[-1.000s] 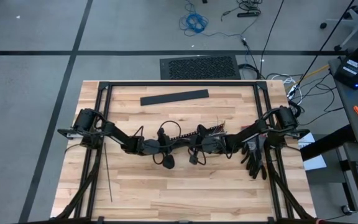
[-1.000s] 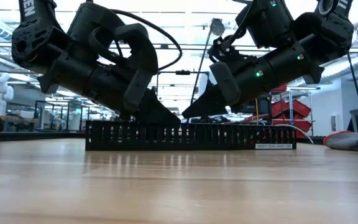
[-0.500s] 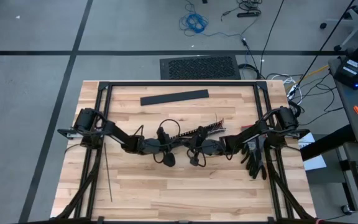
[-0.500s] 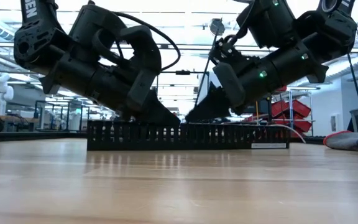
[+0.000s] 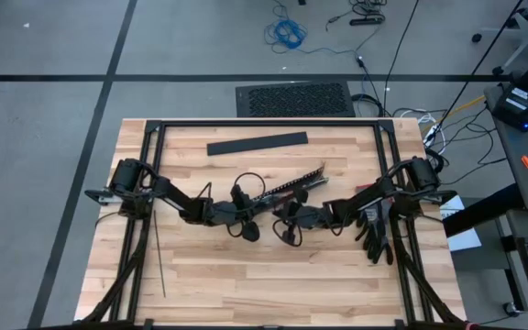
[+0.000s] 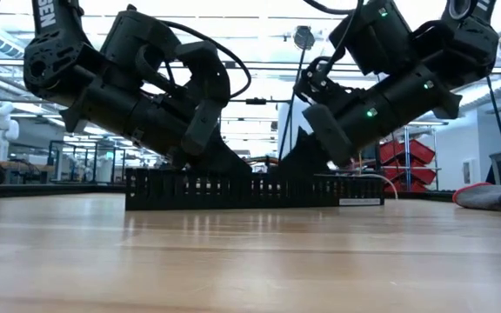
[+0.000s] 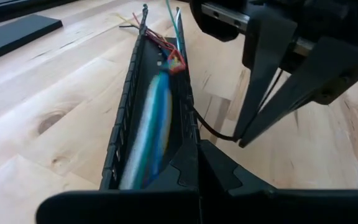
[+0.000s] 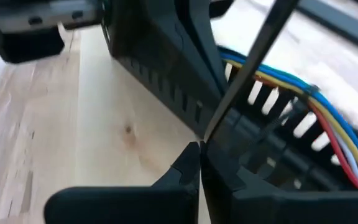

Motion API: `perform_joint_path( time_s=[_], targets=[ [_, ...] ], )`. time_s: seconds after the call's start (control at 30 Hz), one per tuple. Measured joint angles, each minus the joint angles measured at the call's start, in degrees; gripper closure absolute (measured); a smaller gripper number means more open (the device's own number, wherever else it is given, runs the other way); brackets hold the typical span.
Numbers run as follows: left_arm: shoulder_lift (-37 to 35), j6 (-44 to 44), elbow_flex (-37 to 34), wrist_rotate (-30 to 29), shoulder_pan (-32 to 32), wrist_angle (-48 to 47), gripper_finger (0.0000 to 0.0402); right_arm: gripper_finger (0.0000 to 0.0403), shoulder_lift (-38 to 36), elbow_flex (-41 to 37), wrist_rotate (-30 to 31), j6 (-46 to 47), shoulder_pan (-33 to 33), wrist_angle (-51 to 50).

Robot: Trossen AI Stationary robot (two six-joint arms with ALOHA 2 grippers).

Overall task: Ziptie cables
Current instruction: Put the zip tied cable wires into the black cable duct

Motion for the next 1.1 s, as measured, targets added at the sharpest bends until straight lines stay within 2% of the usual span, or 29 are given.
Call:
perform_joint_path(
  time_s=[0.43, 0.57, 0.83, 1.1],
  targets=[
    [0.0, 0.6, 0.0, 1.3, -0.2, 0.6, 0.0396, 0.0403, -0.2, 0.3, -1.9, -4.4, -0.8, 5.3],
    [0.0, 1.6, 0.2, 3.0, -0.2, 1.0, 0.0394, 0.0403, -1.3, 2.5, -5.1, -7.3, -0.8, 2.3],
    [0.1, 3.1, 0.5, 3.7, -0.4, 0.9, 0.0391, 0.0403, -3.4, 9.1, -8.1, -8.7, -1.5, -12.4],
    [0.1, 3.5, 0.5, 3.7, -0.4, 1.0, 0.039, 0.0403, -3.1, 9.1, -9.5, -6.8, -1.8, -13.6]
  ],
)
